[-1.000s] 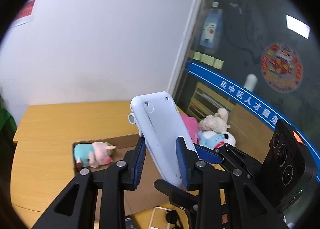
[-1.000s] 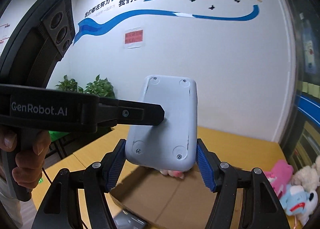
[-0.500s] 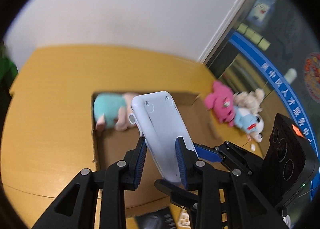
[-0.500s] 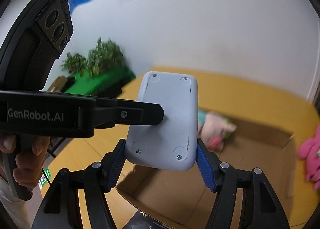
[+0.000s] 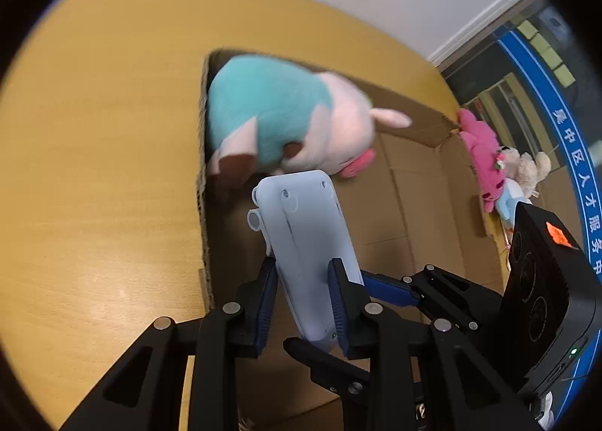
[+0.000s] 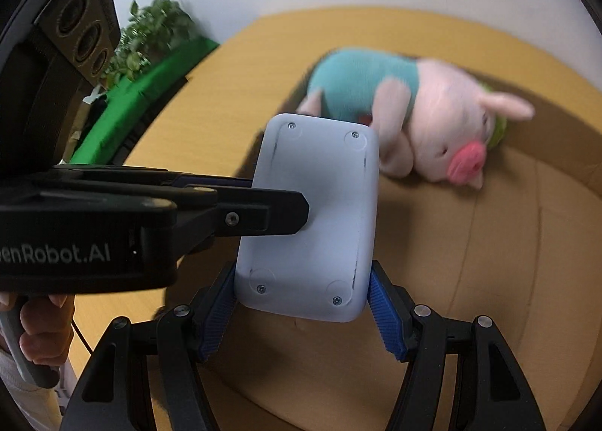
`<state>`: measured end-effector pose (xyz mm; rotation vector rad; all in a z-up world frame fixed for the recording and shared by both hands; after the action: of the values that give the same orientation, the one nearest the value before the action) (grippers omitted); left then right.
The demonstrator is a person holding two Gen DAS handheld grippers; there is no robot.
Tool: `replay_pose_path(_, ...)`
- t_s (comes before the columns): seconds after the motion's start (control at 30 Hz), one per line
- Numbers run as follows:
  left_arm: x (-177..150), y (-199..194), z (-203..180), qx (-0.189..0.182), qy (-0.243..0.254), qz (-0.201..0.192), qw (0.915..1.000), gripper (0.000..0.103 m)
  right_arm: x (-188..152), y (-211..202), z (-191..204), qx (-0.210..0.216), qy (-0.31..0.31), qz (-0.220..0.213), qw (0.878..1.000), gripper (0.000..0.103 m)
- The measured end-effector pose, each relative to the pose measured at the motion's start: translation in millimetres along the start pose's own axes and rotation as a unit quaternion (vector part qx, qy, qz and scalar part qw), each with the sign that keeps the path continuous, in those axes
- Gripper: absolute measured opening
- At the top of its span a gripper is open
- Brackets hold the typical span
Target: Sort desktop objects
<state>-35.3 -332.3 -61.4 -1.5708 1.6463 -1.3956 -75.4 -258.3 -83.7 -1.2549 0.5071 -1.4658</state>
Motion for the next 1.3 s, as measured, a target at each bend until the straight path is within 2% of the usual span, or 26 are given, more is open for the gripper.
replay_pose_path(0.23, 0, 18, 5, 0.025, 0.008, 0.026, 0.9993, 0.026, -9, 27, -14, 0.018, 0.039, 0.047, 0.998, 0.065)
replay_pose_path(0.37, 4, 16, 8, 0.030, -0.006, 0.031, 0.9990, 0.026, -6, 35, -21, 0.031, 0.062, 0.055, 0.996, 0.065)
replay_pose_path(0.5, 9, -13, 20, 0.018, -0.026, -0.014, 0.9994, 0.026, -18, 44, -24, 0.055, 0.082, 0.082, 0.992, 0.069)
replay_pose_path(0.67, -5, -46, 42, 0.050, -0.020, -0.064, 0.9965, 0.026, -16, 30, -24, 0.053, 0.045, 0.075, 0.995, 0.076)
replay_pose_path(0.8, -26, -49, 55, 0.068, -0.013, -0.080, 0.9944, 0.026, -14, 10, -23, 0.026, -0.072, 0.073, 0.994, 0.076)
replay_pose_path(0.87, -31, -39, 52, 0.072, -0.010, -0.077, 0.9944, 0.026, -20, 17, -24, -0.007, -0.146, 0.106, 0.984, 0.073)
replay_pose_path(0.9, -35, -38, 53, 0.071, -0.009, -0.079, 0.9943, 0.027, -24, 24, -24, -0.018, -0.174, 0.123, 0.977, 0.064)
replay_pose_path(0.93, -37, -40, 53, 0.070, -0.008, -0.091, 0.9933, 0.027, -25, 29, -23, -0.018, -0.188, 0.131, 0.973, 0.054)
replay_pose_path(1.0, -40, -42, 54, 0.075, -0.013, -0.106, 0.9914, 0.027, -29, 41, -18, -0.001, -0.201, 0.148, 0.968, 0.050)
replay_pose_path(1.07, -41, -43, 55, 0.069, -0.021, -0.106, 0.9917, 0.027, -29, 45, -10, -0.001, -0.219, 0.141, 0.965, 0.046)
replay_pose_path(1.17, -41, -43, 55, 0.069, -0.022, -0.106, 0.9917, 0.027, -28, 45, -3, 0.011, -0.213, 0.134, 0.968, 0.042)
replay_pose_path(1.3, -42, -43, 53, 0.058, -0.026, -0.106, 0.9923, 0.027, -25, 40, -10, -0.001, -0.171, 0.118, 0.978, 0.040)
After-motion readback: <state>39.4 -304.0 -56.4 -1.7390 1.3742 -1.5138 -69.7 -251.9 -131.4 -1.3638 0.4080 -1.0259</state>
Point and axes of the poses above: each gripper's, at about its wrist camera, not at the fingertips, and y roughly the way its jaws point, z to its left, x to its top, the point moved 7 cm from there along y, roughly the way its jaws point, and after that the axes turned 4 degrees about x, right-handed, at the moved point
